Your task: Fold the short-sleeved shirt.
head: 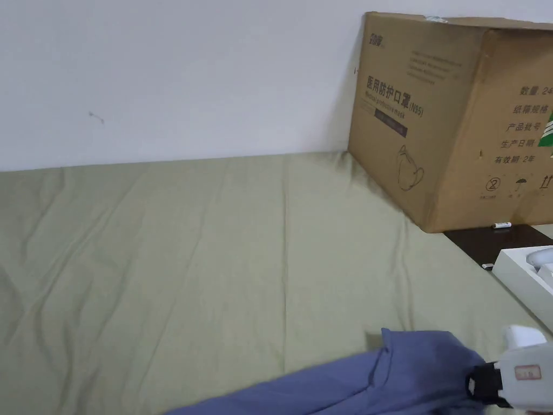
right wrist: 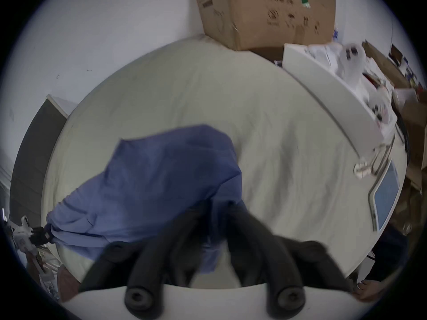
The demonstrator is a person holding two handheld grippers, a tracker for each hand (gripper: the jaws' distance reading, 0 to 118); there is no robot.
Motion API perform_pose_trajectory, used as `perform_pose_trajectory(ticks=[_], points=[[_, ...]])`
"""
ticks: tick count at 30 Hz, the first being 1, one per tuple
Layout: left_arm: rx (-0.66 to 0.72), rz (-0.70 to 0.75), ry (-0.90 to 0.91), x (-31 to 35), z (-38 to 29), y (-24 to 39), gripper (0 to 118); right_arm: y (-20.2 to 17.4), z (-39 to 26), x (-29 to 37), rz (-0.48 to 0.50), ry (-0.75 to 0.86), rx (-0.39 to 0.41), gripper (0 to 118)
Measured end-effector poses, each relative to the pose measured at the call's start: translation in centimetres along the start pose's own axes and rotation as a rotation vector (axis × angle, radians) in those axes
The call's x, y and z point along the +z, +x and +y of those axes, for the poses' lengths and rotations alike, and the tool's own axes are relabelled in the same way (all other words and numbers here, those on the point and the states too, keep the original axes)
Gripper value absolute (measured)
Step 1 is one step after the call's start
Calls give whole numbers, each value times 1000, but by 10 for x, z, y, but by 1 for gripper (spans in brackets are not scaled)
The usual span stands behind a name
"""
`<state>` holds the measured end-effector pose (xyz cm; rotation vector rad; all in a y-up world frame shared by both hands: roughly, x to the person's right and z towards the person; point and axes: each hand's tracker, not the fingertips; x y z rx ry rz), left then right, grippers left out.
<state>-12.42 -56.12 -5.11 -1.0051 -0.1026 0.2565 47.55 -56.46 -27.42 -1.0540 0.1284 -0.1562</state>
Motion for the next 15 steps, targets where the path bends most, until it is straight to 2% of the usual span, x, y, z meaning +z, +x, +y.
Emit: perform_pose_trajectory(ticks=[1, 2, 3, 4, 5, 6, 9, 10, 12, 14, 15], points=[[13, 25, 3, 0, -2, -1, 71, 7, 2, -6, -3, 18, 5, 82], [26, 47, 11, 3, -1, -3, 79, 7, 3, -4, -41, 24, -5, 97], [32, 42, 28, 9, 0, -3, 86, 9, 5, 0, -83, 23, -9, 102], [30, 54, 45, 16, 4, 0, 93, 10, 9, 8, -81, 30, -14, 105], [22, 71, 71, 25, 7, 3, 110, 9, 8, 19, -73, 66, -13, 108], [11, 71, 121, 37, 12, 7, 118, 7, 10, 31, -65, 119, 11, 108], [15, 58, 238, 75, 22, 24, 118, -15, 3, 86, -24, 241, 94, 108], [17, 52, 291, 87, 25, 31, 118, -22, -2, 103, 34, 285, 105, 107], [23, 25, 426, 113, 25, 49, 118, -39, -23, 147, 181, 518, 134, 107], [17, 5, 558, 138, 19, 68, 117, -63, -52, 185, 281, 684, 170, 107], [8, -12, 644, 151, 10, 79, 108, -73, -64, 199, 308, 757, 196, 105]])
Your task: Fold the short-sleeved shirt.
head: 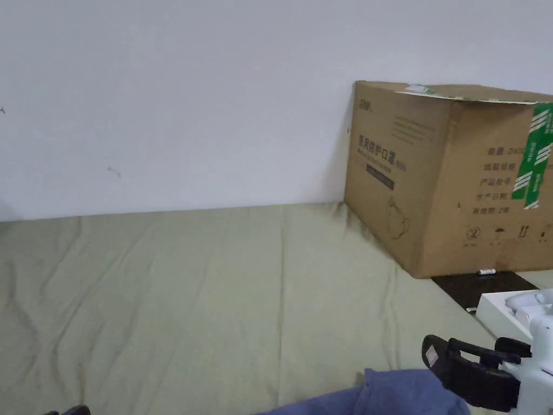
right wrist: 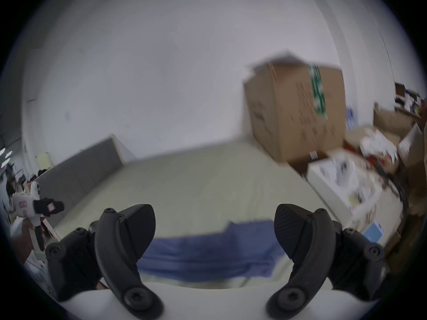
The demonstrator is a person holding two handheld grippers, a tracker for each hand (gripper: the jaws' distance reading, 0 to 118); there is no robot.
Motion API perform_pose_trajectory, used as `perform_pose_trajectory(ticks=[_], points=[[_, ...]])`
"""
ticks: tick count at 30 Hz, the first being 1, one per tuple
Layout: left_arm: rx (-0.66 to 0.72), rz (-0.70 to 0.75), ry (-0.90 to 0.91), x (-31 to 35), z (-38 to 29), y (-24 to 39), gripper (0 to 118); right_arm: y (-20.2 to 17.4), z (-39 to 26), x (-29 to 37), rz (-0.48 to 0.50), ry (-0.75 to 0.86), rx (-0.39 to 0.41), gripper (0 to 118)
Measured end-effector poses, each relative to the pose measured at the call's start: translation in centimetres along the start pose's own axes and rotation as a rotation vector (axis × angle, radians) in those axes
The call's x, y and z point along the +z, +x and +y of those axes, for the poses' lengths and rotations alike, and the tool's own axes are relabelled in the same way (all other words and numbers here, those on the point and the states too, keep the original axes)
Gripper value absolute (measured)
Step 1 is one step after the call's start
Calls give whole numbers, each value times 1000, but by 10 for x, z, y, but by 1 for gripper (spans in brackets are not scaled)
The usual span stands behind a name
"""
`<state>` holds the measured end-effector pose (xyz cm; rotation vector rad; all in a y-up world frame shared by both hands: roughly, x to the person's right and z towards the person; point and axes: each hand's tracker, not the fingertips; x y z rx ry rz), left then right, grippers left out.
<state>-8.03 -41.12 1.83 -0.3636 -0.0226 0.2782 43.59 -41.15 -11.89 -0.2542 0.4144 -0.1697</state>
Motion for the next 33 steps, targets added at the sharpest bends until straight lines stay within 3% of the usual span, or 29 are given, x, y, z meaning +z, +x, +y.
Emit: perform_pose_trajectory(ticks=[1, 2, 3, 4, 6, 8, 9, 14, 16, 18, 20, 22, 23, 24, 25, 27, 33], points=[[-15, 4, 114, 15, -2, 10, 93, -14, 1, 11, 10, 52, 30, 99], [-48, 40, 219, 28, -6, 24, 67, -34, -1, 22, -3, 108, 75, 84], [-92, 77, 288, 38, -9, 38, 20, -49, -4, 31, -31, 173, 127, 35], [-134, 121, 322, 42, -12, 49, 0, -61, -7, 36, -63, 218, 164, 0], [-189, 189, 406, 55, -24, 71, 0, -81, -13, 38, -91, 261, 167, 0], [-164, 169, 413, 63, -28, 81, 0, -88, -14, 39, 21, 234, 109, 0], [-153, 174, 414, 59, -33, 73, 0, -93, -15, 39, 14, 219, 101, 0], [-93, 101, 327, 68, -19, 54, 0, -99, -18, 45, 29, 189, 128, 0], [39, -33, 110, 56, -4, 17, 0, -99, -19, 48, 33, 176, 138, 0], [261, -130, -167, 26, -1, -35, 0, -97, -19, 49, 42, 159, 145, 0], [472, -188, -294, 2, -22, -86, 1, -97, -21, 46, 44, 128, 149, 0], [559, -197, -353, -23, -43, -120, 1, -93, -26, 38, 52, 90, 140, 0], [572, -164, -386, -32, -54, -137, 3, -93, -28, 33, 53, 70, 138, 0], [589, -163, -399, -42, -64, -154, 16, -93, -30, 28, 47, 53, 139, 0], [595, -161, -425, -49, -73, -160, 40, -93, -31, 23, 38, 38, 143, 0], [618, -182, -447, -67, -90, -181, 116, -93, -33, 13, 24, 11, 145, 0], [828, -303, -436, -106, -132, -213, 118, -99, -33, -13, 27, -63, 122, 0]])
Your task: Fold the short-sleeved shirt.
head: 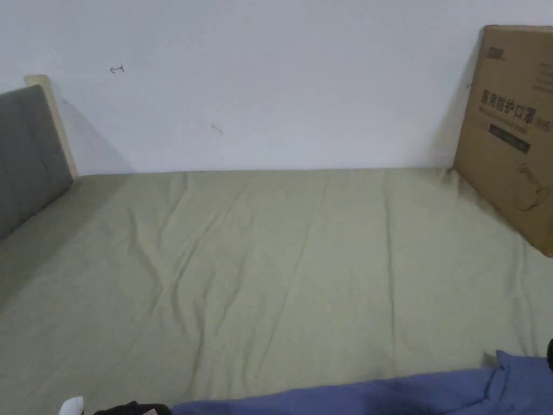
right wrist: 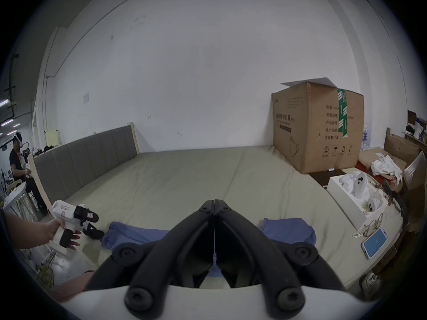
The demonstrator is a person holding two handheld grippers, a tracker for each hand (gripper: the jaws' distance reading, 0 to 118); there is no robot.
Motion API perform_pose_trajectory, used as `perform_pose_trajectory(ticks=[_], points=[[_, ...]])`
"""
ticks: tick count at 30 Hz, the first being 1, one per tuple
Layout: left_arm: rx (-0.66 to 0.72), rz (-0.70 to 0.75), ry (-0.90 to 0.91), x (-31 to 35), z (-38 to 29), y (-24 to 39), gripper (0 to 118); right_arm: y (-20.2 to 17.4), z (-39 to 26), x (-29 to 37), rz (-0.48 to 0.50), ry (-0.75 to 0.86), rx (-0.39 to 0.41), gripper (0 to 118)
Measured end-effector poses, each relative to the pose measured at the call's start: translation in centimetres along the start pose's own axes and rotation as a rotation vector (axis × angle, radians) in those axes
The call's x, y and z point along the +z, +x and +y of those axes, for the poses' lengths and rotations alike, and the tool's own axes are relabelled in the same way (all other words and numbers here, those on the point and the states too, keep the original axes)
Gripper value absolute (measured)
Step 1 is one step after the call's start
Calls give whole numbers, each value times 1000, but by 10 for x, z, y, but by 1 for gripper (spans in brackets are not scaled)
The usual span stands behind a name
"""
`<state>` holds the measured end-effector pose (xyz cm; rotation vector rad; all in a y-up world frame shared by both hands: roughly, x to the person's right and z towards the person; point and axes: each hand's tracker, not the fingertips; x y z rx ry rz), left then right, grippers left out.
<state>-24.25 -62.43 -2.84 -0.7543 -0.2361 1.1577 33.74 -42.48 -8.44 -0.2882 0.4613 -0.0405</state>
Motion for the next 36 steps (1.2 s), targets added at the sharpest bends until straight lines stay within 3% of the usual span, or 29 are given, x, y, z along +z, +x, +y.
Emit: perform_pose_trajectory(ticks=[3, 6, 9, 10, 11, 12, 13, 14, 15, 16, 17, 18, 21, 23, 25, 27, 28, 32, 34, 36], points=[[1, -193, 68, -18, 6, -14, 118, -4, 4, -10, 15, -28, 21, 0], [118, -291, -33, -47, 11, -20, 118, -7, 10, -17, 23, -28, 20, 0], [-25, -203, -102, -66, 11, -6, 115, -5, 12, -23, 25, -33, -20, 0], [-72, -148, -118, -69, 11, 1, 105, -3, 10, -25, 28, -40, -47, 0], [-105, -101, -127, -70, 11, 6, 74, -1, 8, -26, 31, -50, -69, 0], [-119, -39, -114, -68, 4, 14, 8, 1, 6, -26, 29, -59, -85, 0], [-124, 58, -89, -68, 4, 13, 9, 4, 2, -26, 25, -68, -105, 0], [-127, 254, -85, -72, 2, 3, 9, 6, 0, -25, 20, -80, -120, 0], [-90, 229, -110, -69, -3, -8, 9, 8, -2, -24, 15, -90, -131, 0], [8, 28, -42, -69, -6, 1, 9, 10, -2, -22, 6, -99, -138, 0], [9, 101, -48, -70, -6, 16, 9, 13, -3, -20, -1, -104, -141, 0], [-59, 176, -64, -69, -7, 32, 9, 16, -2, -18, -4, -108, -150, 0], [-484, 410, -52, -54, -24, 93, 9, 26, 0, -6, 41, -106, -207, 0], [-713, 651, -34, -44, -33, 125, 9, 32, -2, -1, 29, -102, -203, 0], [-895, 898, -25, -36, -39, 139, 9, 36, -4, 2, 13, -110, -207, 0], [-922, 1018, -20, -32, -42, 146, 9, 43, -6, 8, 5, -124, -256, 0], [-857, 948, -9, -28, -38, 145, 9, 47, -8, 12, 19, -124, -291, 0], [-307, 321, -47, -41, -39, 159, 10, 56, -12, 22, 27, -132, -325, 0], [-217, 226, -41, -70, -47, 168, 10, 60, -13, 25, 18, -138, -325, 0], [-224, 182, -70, -105, -52, 179, 15, 64, -12, 30, 15, -142, -322, 0]])
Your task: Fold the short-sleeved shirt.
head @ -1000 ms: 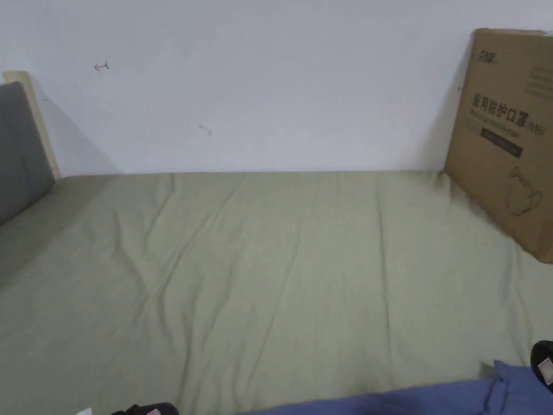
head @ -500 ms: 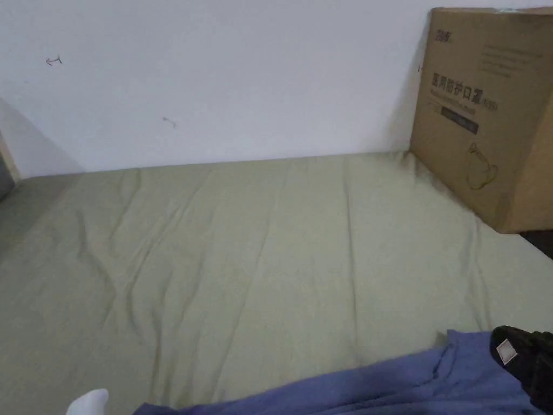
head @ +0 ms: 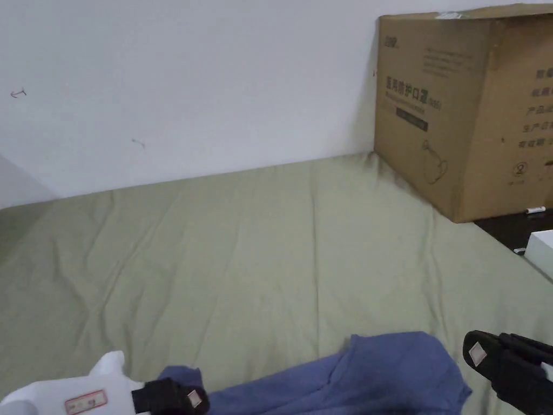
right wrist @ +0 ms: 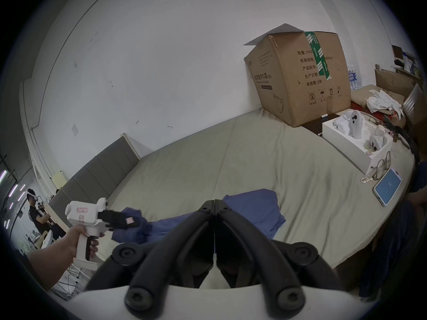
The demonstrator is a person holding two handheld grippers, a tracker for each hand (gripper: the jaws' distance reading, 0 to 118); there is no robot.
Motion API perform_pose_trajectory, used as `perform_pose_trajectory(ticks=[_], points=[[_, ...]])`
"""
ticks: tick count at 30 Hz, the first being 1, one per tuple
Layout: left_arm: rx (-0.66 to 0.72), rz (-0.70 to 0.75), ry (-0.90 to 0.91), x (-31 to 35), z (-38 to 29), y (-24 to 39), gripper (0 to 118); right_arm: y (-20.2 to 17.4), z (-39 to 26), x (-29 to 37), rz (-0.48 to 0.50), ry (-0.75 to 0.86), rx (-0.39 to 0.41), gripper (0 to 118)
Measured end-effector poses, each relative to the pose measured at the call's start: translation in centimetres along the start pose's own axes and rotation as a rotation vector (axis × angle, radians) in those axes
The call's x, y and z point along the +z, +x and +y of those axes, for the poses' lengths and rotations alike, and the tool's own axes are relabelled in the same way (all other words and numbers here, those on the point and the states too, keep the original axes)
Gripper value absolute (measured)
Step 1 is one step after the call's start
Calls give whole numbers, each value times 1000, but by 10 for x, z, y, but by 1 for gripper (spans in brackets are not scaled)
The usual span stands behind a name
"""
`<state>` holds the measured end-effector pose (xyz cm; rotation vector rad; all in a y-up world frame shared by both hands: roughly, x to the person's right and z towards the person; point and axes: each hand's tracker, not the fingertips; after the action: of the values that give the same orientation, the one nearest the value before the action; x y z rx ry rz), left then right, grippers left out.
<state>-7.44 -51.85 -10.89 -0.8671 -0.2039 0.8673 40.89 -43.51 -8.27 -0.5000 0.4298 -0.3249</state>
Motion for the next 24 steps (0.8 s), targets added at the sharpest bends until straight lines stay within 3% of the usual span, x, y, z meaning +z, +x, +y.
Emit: perform_pose_trajectory(ticks=[1, 2, 3, 4, 5, 8, 12, 14, 15, 16, 17, 18, 21, 24], points=[[-25, 6, -12, -15, 1, 11, 32, 1, 0, 2, -1, 0, 5, 0], [-50, 4, -46, -29, 1, 25, 64, 3, 0, 3, -3, -2, 15, 0], [-68, -5, -75, -40, 2, 34, 110, 3, 1, 2, -8, -8, 26, 0], [-77, -24, -113, -53, 1, 42, 118, 3, 2, 2, -15, -13, 36, 0], [-80, -27, -142, -59, -1, 51, 111, 0, 2, 1, -19, -12, 41, 0], [-158, -70, -23, -41, -1, 60, 112, 0, 4, 0, -1, 8, 23, 0], [-240, 37, 86, -13, 0, 57, 118, 1, 3, -2, 21, 12, 3, 0], [-300, 103, 104, -8, -2, 54, 114, 2, 1, -4, 21, 6, 3, 0], [-330, 89, 106, -9, -4, 52, 101, 3, -1, -5, 19, 4, 2, 0], [-353, 95, 103, -16, -6, 53, 80, 5, -2, -5, 17, 1, 0, 0], [-375, 116, 77, -26, -9, 55, 46, 8, -3, -5, 16, -4, -5, 0], [-397, 144, 46, -38, -12, 57, 3, 10, -4, -5, 15, -6, -8, 0], [-464, 242, -35, -86, -24, 61, 2, 15, -7, -1, -16, 11, -13, 0], [-414, 268, -181, -139, -35, 59, 2, 19, -6, 3, -20, 19, -9, 0]])
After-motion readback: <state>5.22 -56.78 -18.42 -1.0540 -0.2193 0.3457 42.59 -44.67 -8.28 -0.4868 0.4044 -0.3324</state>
